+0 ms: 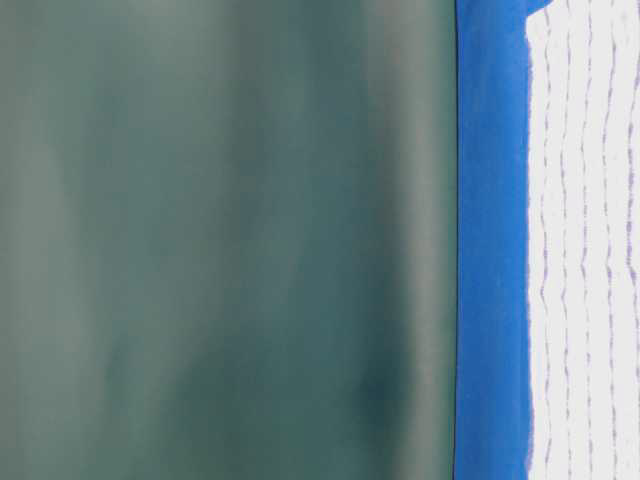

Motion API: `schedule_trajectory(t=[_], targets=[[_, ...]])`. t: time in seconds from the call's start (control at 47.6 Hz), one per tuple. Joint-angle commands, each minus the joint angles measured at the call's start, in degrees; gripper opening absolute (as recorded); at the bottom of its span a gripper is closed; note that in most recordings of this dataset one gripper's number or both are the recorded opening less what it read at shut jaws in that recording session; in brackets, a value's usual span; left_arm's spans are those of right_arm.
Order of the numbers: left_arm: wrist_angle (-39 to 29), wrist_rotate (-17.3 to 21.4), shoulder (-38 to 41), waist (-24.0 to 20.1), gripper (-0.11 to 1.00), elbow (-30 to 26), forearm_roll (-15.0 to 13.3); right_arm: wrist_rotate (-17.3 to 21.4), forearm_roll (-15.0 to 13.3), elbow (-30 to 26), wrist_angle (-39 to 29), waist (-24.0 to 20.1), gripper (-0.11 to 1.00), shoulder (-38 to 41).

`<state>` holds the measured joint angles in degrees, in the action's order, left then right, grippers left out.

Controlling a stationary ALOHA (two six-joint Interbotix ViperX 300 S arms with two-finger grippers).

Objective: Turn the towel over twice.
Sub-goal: 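Move both grippers toward the far corners of the white striped towel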

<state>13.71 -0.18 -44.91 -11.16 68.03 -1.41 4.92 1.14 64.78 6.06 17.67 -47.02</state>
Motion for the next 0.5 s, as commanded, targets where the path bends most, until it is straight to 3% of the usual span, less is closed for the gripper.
schedule_trajectory(t=[0.0, 0.105, 0.315, 0.378, 0.483], targets=[[0.79, 0.09, 4.22, -2.29, 0.01, -0.62, -0.09, 0.44, 0.26, -0.88, -0.79, 2.29, 0.01, 2.72], [1.85, 0.09, 9.14, -4.48, 0.15, -0.79, -0.09, 0.53, 0.18, -1.05, -2.02, 4.48, 0.04, 7.29], [5.45, 0.35, 18.37, -8.53, 0.76, -0.70, -0.09, 0.53, -0.18, -1.58, -2.46, 7.65, 0.63, 17.14], [6.15, 0.44, 20.30, -9.32, 0.87, -0.62, -0.09, 0.53, -0.18, -1.85, -2.37, 8.09, 0.63, 19.86], [7.12, 0.79, 24.17, -10.72, 0.82, -0.53, -0.09, 0.53, -0.35, -2.46, -2.20, 8.79, 0.57, 23.99]])
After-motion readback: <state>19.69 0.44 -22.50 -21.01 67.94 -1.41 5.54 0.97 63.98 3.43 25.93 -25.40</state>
